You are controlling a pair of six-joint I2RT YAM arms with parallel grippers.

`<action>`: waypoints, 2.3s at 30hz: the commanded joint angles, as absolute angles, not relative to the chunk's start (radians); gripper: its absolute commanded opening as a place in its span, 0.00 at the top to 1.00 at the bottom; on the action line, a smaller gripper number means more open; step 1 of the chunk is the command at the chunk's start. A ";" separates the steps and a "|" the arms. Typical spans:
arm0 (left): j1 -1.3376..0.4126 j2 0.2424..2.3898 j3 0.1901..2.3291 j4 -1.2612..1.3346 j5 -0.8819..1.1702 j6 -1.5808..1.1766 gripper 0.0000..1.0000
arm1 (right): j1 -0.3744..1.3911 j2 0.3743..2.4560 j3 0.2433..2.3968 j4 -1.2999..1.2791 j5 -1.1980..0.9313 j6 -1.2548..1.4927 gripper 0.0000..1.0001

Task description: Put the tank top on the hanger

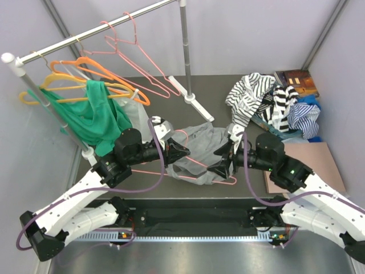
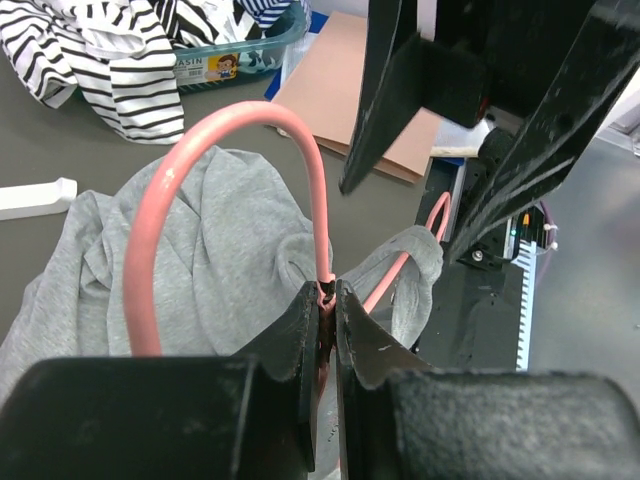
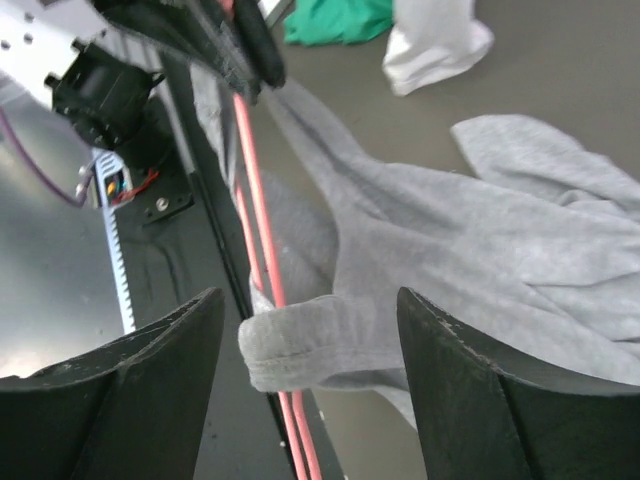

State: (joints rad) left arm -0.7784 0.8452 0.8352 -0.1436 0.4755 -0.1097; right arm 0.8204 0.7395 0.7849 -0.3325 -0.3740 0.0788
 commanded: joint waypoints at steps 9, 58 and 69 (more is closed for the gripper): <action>-0.775 0.827 0.881 -0.141 0.465 -0.068 1.00 | 0.968 0.775 0.710 -0.241 -0.321 0.126 0.61; -0.775 0.782 0.879 -0.138 0.253 -0.097 0.01 | 0.969 0.654 0.678 -0.307 -0.126 0.192 1.00; -0.775 0.641 0.819 -0.126 -0.121 -0.063 0.01 | 0.969 0.574 0.655 -0.319 0.161 0.276 1.00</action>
